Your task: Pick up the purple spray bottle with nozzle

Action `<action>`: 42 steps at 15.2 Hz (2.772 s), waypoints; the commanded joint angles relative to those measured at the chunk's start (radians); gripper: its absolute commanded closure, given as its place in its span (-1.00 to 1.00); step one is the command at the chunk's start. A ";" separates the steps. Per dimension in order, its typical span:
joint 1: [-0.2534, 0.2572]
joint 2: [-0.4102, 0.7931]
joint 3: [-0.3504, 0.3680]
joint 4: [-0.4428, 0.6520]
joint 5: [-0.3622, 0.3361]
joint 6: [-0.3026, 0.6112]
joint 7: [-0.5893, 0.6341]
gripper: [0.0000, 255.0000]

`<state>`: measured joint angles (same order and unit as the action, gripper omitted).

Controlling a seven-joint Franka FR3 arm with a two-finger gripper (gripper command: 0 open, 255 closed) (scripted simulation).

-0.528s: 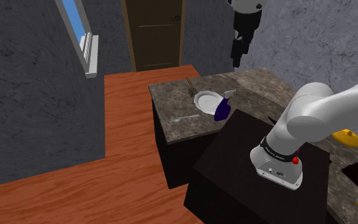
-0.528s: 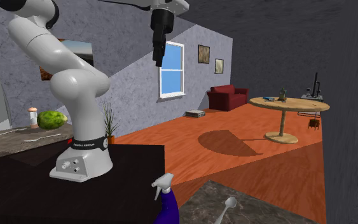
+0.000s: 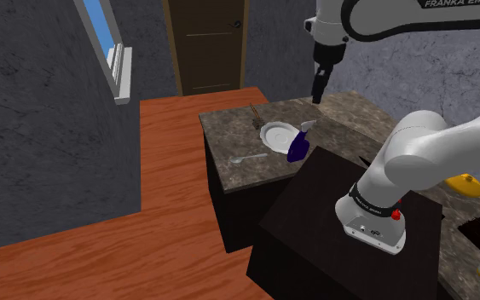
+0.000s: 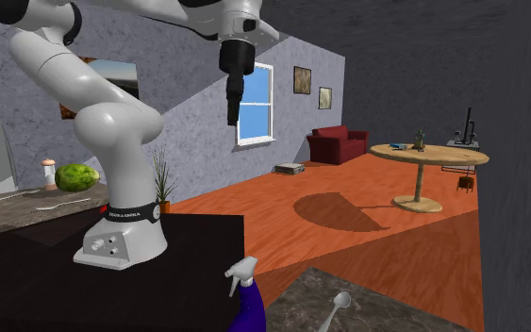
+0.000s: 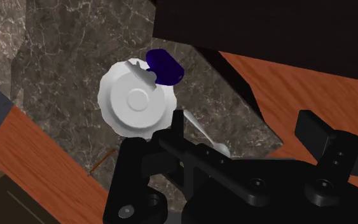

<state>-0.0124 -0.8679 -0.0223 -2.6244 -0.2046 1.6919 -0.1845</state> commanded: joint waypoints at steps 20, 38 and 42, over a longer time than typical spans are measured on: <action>-0.116 0.554 -0.426 -0.236 -0.419 1.025 -0.393 -1.00; -0.140 0.691 -0.425 -0.238 -0.479 1.164 -0.333 1.00; -0.125 0.605 -0.427 -0.239 -0.439 1.079 -0.373 1.00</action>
<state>-0.1423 -0.2386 -0.4500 -2.8640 -0.6558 2.7965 -0.5480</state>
